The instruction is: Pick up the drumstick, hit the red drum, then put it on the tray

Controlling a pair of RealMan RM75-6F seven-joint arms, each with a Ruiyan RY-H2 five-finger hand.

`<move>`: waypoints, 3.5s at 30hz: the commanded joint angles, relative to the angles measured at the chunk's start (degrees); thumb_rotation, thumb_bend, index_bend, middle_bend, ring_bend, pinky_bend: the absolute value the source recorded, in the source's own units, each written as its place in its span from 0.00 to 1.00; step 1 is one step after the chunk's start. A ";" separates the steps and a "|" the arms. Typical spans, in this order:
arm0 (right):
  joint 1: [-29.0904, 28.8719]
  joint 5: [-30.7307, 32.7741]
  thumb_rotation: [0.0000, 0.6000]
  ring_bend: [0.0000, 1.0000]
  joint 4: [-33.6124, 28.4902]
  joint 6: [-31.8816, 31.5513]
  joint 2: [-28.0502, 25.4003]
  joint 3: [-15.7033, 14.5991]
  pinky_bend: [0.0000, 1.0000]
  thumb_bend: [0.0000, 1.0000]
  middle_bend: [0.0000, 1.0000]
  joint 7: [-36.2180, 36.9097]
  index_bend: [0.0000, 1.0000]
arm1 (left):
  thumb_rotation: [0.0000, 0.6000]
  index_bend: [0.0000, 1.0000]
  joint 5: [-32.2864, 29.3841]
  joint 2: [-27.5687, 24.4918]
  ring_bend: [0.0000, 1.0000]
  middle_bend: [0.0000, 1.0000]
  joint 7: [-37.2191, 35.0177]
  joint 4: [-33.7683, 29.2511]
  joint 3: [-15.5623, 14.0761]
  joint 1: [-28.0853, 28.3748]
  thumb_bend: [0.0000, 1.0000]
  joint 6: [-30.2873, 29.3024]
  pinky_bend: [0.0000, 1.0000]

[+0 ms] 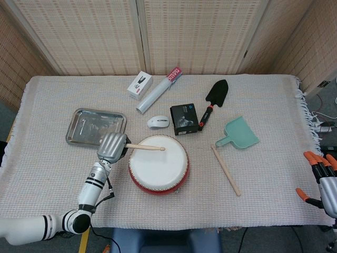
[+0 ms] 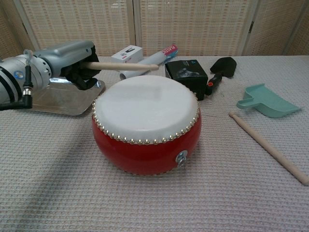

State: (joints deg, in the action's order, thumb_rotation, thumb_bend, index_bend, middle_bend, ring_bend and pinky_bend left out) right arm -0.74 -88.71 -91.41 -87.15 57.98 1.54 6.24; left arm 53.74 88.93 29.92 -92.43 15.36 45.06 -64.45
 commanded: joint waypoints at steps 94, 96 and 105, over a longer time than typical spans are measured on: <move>0.91 1.66 1.00 0.00 0.10 0.18 0.01 0.03 0.00 0.20 0.06 0.18 0.01 | 1.00 0.97 12.31 1.48 1.00 1.00 -29.60 39.51 -1.78 3.43 0.73 19.12 1.00; 0.98 2.06 1.00 0.00 -0.05 0.23 0.05 0.16 0.00 0.20 0.06 -0.12 0.01 | 1.00 0.96 12.76 2.81 1.00 1.00 -30.55 43.46 -2.07 4.51 0.71 21.23 1.00; 0.41 3.34 1.00 0.00 -1.37 1.40 -0.06 0.76 0.00 0.20 0.06 -2.01 0.01 | 1.00 0.87 11.67 8.75 0.88 0.92 -34.75 56.99 -1.38 8.84 0.65 30.99 0.99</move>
State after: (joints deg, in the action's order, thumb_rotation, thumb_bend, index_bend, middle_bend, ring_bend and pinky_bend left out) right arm -0.27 -85.44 -92.70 -85.81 57.95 2.24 4.31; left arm 65.61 95.51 -3.34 -38.54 13.81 52.14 -36.51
